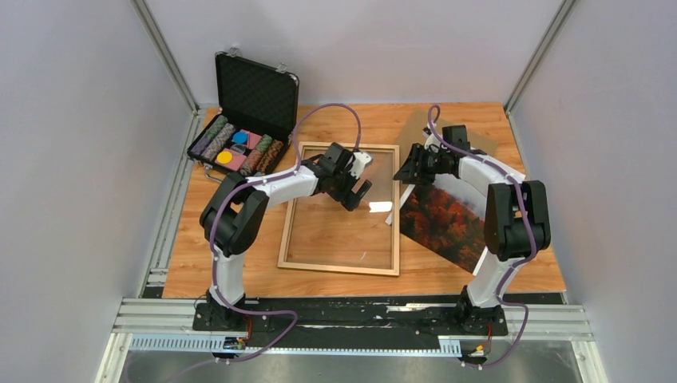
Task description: Put the photo into the frame
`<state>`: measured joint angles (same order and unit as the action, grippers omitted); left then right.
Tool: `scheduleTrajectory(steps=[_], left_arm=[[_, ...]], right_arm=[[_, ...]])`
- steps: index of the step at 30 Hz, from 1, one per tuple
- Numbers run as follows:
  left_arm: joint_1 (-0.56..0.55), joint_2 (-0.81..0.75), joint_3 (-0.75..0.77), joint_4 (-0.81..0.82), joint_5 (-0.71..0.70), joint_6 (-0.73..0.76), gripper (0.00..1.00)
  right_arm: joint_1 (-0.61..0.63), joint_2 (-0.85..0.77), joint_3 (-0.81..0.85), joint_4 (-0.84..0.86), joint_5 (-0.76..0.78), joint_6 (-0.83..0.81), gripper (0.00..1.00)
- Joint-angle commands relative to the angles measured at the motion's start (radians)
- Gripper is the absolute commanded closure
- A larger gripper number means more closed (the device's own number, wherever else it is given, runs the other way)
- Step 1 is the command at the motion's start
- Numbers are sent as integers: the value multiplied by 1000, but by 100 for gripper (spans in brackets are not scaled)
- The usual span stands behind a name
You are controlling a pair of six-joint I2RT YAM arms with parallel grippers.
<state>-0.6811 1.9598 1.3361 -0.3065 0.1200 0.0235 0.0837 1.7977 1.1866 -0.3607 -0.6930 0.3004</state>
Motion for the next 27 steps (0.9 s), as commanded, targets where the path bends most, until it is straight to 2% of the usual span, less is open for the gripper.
scheduleTrajectory(steps=[1,12,20,27], left_arm=[[-4,-97,18,-9,-47,12,0],[40,-310,-53,-52,-150,102,0],[186,-403,-154,-105,-135,119,0],[296,-453,-239,-156,-176,153,0]], right_arm=[[3,-40,-15,17,77,-45,59],[51,26,-27,45,127,-82,60],[102,85,-27,68,94,-54,62],[136,103,-14,75,55,3,63]])
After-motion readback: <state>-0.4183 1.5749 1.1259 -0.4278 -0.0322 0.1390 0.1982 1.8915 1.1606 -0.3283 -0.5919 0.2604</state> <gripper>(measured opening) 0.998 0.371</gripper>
